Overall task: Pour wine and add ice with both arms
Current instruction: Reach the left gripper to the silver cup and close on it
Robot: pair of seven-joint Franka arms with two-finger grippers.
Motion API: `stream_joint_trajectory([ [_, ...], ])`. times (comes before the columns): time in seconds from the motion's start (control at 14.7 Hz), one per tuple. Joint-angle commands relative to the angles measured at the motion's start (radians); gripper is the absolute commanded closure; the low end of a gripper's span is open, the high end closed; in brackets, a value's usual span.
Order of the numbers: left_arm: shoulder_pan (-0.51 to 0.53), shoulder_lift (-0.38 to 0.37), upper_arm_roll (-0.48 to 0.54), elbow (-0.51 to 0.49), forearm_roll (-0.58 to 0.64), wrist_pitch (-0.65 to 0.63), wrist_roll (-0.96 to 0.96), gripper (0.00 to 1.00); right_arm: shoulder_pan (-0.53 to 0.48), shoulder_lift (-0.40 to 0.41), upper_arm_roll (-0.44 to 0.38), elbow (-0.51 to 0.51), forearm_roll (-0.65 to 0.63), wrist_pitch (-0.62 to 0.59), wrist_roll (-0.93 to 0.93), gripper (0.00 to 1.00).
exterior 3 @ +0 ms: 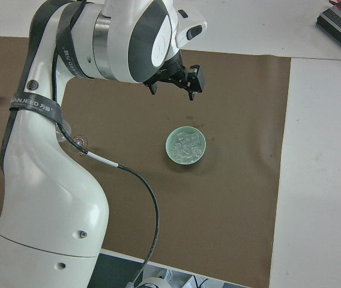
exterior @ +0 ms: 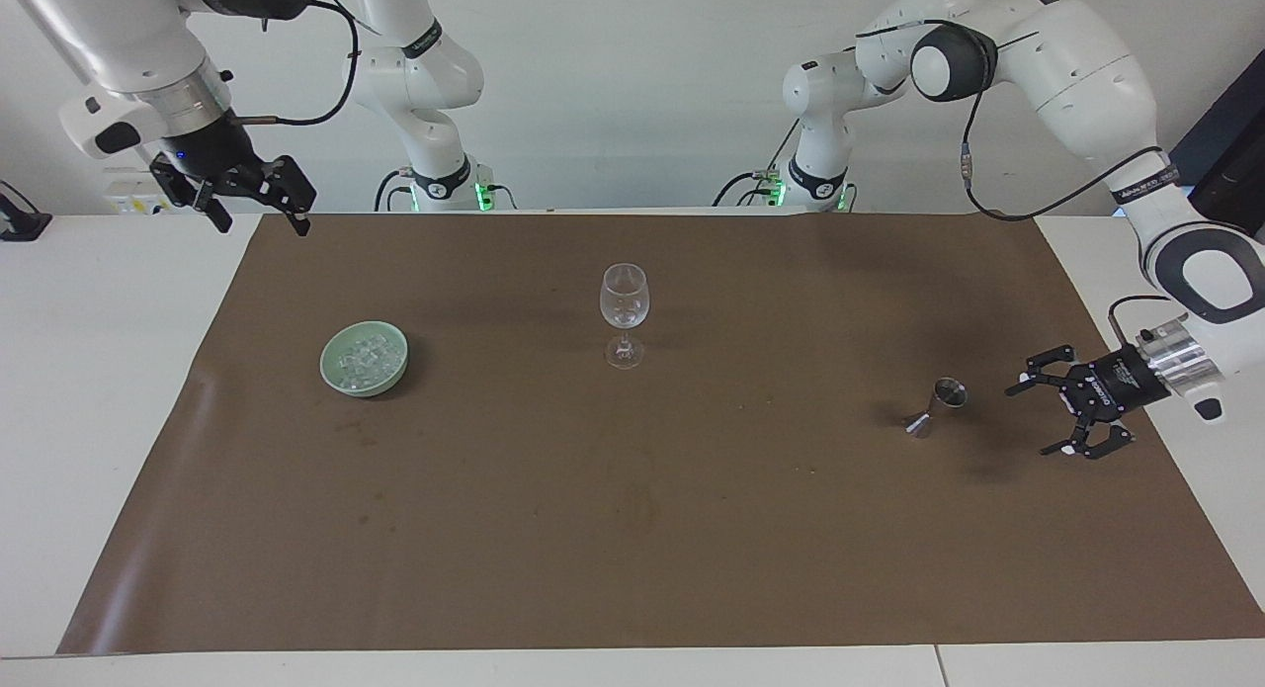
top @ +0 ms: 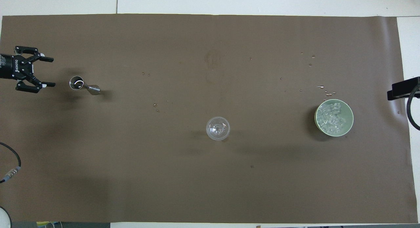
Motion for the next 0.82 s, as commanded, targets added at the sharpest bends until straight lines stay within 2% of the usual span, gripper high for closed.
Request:
stream_joint_trajectory([
  [0.0, -0.009, -0.095, -0.004, -0.191, -0.071, 0.079, -0.003, 0.0, -0.011, -0.016, 0.005, -0.02, 0.013, 0.008, 0.013, 0.0],
  [0.14, -0.01, -0.129, -0.01, -0.281, -0.132, 0.137, 0.001, 0.0, -0.011, -0.016, 0.005, -0.02, 0.013, 0.008, 0.013, 0.0],
  [0.34, -0.027, -0.146, -0.017, -0.326, -0.166, 0.137, 0.098, 0.0, -0.011, -0.016, 0.005, -0.02, 0.013, 0.008, 0.013, 0.0],
  [0.48, -0.044, -0.174, -0.017, -0.392, -0.215, 0.143, 0.174, 0.0, -0.011, -0.016, 0.007, -0.02, 0.013, 0.008, 0.013, 0.0],
  [0.61, -0.052, -0.201, -0.017, -0.479, -0.3, 0.212, 0.263, 0.0, -0.011, -0.016, 0.005, -0.02, 0.013, 0.008, 0.013, 0.0],
  [0.75, -0.064, -0.209, -0.017, -0.524, -0.356, 0.274, 0.3, 0.0, -0.011, -0.016, 0.007, -0.02, 0.013, 0.008, 0.013, 0.0],
])
